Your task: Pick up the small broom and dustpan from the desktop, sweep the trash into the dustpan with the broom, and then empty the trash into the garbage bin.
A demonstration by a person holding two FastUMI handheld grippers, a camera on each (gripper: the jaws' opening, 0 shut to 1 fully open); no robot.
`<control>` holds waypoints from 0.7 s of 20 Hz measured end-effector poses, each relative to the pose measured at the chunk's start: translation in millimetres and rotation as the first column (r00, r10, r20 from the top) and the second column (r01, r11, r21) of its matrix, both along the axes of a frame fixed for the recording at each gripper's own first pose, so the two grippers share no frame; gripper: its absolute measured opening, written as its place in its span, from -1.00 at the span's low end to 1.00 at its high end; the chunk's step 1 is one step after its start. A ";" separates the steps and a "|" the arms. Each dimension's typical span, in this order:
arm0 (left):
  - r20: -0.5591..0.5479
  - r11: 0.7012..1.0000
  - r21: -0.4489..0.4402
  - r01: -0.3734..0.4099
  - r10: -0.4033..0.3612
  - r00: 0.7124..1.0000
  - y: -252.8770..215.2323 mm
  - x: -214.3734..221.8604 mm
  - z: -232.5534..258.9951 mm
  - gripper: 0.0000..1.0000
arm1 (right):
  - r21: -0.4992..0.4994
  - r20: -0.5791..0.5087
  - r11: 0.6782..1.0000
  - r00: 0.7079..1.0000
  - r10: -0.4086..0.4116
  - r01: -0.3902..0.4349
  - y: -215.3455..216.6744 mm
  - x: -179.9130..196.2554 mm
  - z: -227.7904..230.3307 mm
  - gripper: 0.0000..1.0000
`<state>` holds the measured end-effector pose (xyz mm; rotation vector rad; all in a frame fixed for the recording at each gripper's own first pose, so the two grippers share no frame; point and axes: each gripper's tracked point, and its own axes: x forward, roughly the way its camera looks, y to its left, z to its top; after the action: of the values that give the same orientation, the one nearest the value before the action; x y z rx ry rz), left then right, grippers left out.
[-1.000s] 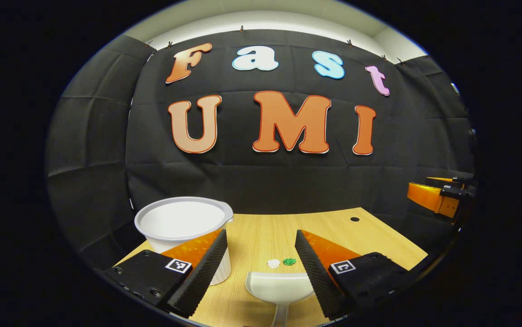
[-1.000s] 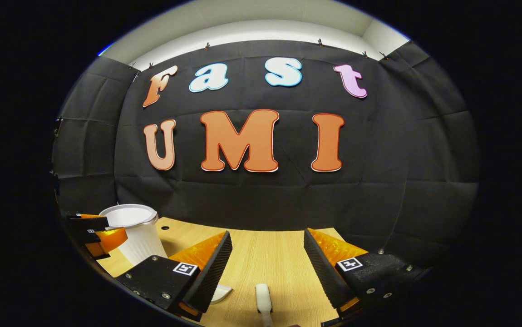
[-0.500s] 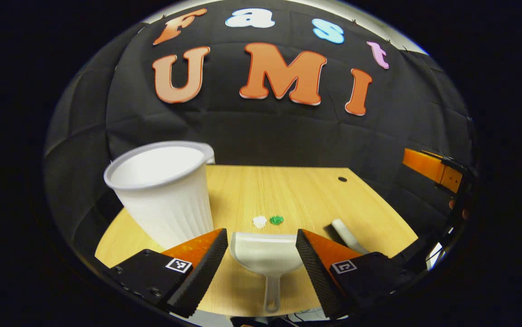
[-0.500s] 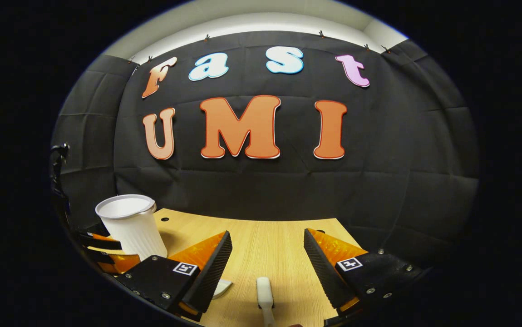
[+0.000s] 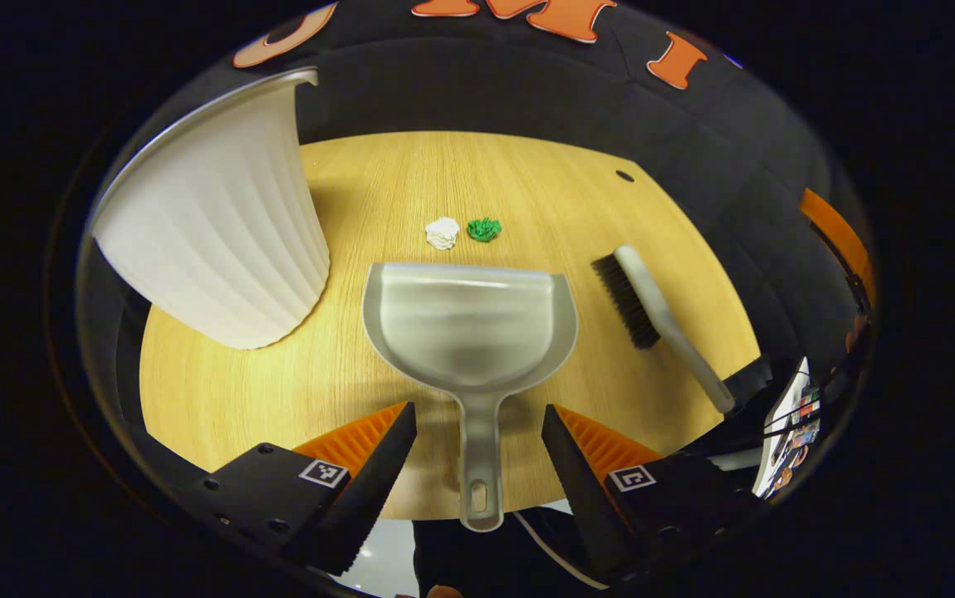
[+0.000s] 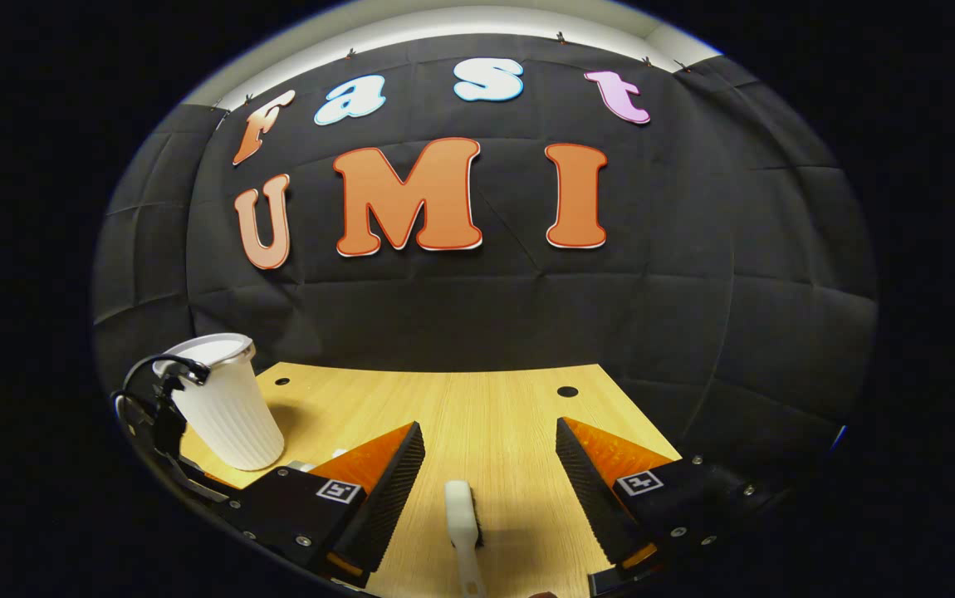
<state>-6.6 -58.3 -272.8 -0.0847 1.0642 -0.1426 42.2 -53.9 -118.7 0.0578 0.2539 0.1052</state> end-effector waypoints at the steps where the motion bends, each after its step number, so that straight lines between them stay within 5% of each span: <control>1: -0.043 1.000 0.012 0.010 -0.009 0.999 -3.8 0.6 -6.5 0.95 | -0.001 -0.007 1.000 1.000 -0.004 0.004 -4.1 0.1 -3.3 0.91; 6: -0.254 1.000 -0.017 0.014 -0.018 0.967 -13.7 -7.8 -35.9 0.96 | 0.006 -0.034 0.999 0.999 -0.038 0.039 -24.2 5.5 -15.0 0.91; 14: -0.348 1.000 0.005 0.024 -0.021 0.937 -10.4 3.8 -60.4 0.92 | 0.013 -0.084 0.998 0.995 -0.061 0.062 -35.9 14.8 -30.9 0.92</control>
<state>-2.8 -68.7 -333.3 -0.0915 1.4210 -0.1465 57.0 -89.7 -149.5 0.0860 0.3349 0.0438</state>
